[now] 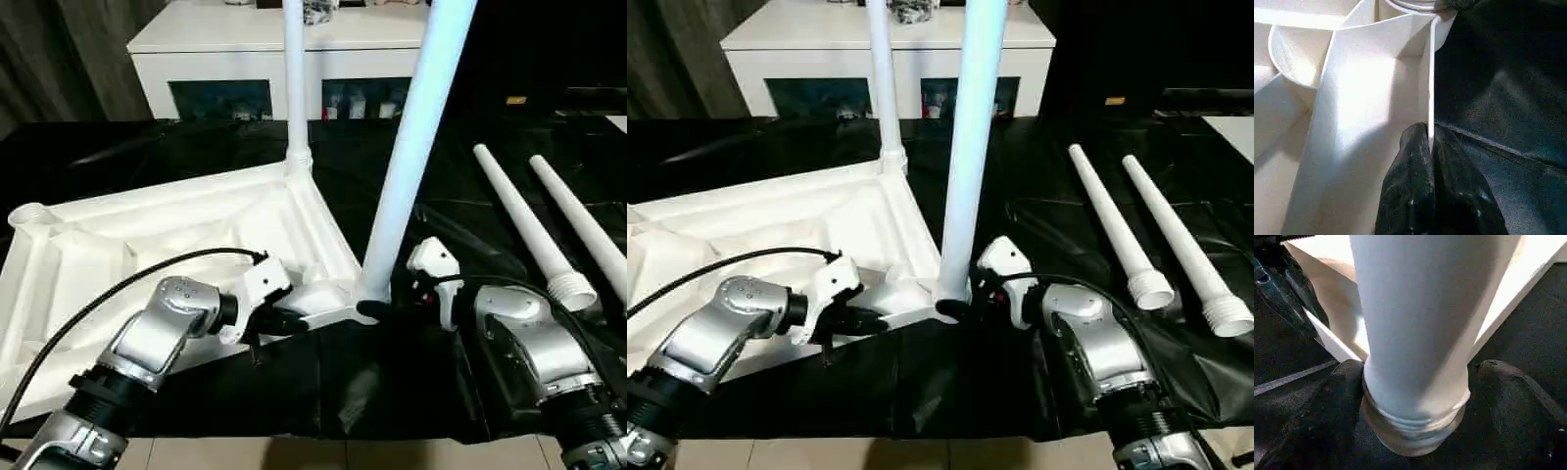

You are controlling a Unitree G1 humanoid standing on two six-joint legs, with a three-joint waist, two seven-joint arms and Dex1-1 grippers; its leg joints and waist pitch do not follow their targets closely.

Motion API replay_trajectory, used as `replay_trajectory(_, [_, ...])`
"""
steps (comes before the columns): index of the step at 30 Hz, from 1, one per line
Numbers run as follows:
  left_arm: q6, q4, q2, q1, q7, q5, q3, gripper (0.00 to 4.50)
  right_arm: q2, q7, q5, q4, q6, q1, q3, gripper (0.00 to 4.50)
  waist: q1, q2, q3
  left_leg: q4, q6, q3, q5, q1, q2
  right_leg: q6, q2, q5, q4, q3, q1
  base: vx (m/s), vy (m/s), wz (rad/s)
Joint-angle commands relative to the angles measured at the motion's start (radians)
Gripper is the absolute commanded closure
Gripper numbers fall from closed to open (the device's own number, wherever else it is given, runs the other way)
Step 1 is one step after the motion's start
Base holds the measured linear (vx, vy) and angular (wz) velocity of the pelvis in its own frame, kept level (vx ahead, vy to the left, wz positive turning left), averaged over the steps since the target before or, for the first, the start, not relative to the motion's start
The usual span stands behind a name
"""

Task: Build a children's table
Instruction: Rotate leg to tighten

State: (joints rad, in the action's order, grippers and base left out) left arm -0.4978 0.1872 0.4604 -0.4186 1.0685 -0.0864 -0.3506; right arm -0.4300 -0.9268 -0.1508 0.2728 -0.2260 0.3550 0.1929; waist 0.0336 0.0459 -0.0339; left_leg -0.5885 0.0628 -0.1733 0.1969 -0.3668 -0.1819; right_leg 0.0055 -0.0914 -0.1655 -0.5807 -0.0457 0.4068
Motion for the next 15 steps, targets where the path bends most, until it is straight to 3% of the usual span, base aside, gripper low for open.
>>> replay_trajectory(1, [-0.023, -0.008, 0.005, 0.019, 0.034, -0.018, -0.025, 4.50, -0.006, -0.010, -0.004, -0.015, 0.013, -0.004, 0.002, 0.78, 0.002, -0.014, 0.057, 0.067, -0.085, 0.003, 0.149, 0.006, -0.034, -0.267, -0.039, -0.115, 0.045, 0.028, -0.054, 0.000, 0.000, 0.00])
replay_trajectory(10, [-0.008, 0.016, -0.019, 0.012, -0.006, -0.004, -0.015, 4.50, 0.031, 0.029, -0.015, -0.008, -0.019, -0.012, -0.014, 1.55, 0.002, -0.014, 0.056, 0.066, -0.084, 0.003, 0.155, 0.007, -0.034, -0.266, -0.038, -0.136, 0.046, 0.027, -0.053, 0.000, 0.000, 0.00])
replay_trajectory(12, [0.009, 0.075, -0.065, -0.018, -0.096, 0.027, 0.001, 4.50, 0.063, 0.116, 0.014, 0.007, -0.033, -0.018, -0.019, 1.73, 0.002, -0.014, 0.054, 0.067, -0.074, 0.002, 0.172, 0.007, -0.033, -0.258, -0.037, -0.163, 0.049, 0.028, -0.050, 0.000, 0.000, 0.00])
replay_trajectory(15, [0.002, 0.136, -0.112, -0.055, -0.190, 0.055, 0.017, 4.50, 0.099, 0.211, 0.043, 0.019, -0.046, -0.022, -0.027, 1.78, 0.002, -0.016, 0.050, 0.072, -0.031, 0.001, 0.257, 0.018, -0.032, -0.220, -0.038, -0.294, 0.064, 0.031, -0.042, 0.000, 0.000, 0.00])
